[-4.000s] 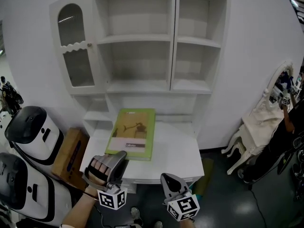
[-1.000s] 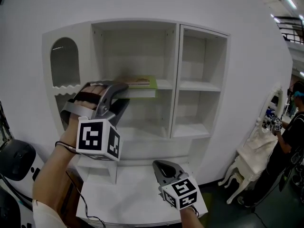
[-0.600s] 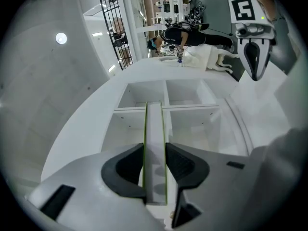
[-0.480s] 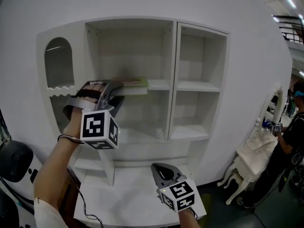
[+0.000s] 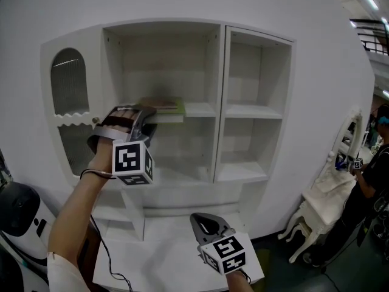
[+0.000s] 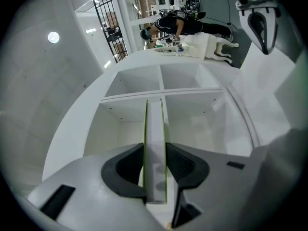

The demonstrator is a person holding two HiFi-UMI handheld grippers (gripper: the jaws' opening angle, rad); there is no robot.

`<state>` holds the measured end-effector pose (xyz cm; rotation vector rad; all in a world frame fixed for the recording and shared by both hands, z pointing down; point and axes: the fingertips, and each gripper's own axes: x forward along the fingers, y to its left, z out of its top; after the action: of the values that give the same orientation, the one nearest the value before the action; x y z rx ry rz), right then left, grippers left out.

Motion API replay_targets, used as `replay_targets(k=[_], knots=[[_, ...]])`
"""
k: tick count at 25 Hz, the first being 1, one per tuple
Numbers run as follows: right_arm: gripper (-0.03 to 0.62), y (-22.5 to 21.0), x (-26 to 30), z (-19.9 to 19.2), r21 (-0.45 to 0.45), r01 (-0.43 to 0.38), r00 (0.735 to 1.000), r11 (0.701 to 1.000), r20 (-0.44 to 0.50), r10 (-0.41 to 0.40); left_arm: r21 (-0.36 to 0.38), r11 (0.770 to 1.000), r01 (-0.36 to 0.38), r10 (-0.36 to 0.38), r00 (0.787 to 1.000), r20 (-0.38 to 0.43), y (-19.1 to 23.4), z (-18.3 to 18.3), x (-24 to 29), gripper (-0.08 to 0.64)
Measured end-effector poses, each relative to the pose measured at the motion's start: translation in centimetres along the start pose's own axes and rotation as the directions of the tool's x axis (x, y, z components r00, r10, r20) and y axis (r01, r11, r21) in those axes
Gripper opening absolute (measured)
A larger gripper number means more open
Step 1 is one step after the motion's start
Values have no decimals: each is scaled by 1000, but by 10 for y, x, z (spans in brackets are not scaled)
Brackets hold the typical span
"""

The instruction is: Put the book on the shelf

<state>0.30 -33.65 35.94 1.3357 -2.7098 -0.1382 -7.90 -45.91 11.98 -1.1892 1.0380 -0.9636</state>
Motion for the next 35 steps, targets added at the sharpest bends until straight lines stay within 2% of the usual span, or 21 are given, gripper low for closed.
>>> replay_targets(k=[21, 27, 35], knots=[[12, -25, 16, -7, 6, 23, 1000, 1000, -15, -23, 6, 999, 35, -35, 998, -47, -18, -26, 85, 149], [12, -33, 21, -11, 11, 39, 999, 999, -21, -39, 9, 999, 48, -48, 998, -33, -19, -28, 89, 147], [12, -24, 29, -12, 3, 22, 999, 1000, -33, -22, 5, 999, 50, -50, 999, -15, -17, -28, 88, 149]])
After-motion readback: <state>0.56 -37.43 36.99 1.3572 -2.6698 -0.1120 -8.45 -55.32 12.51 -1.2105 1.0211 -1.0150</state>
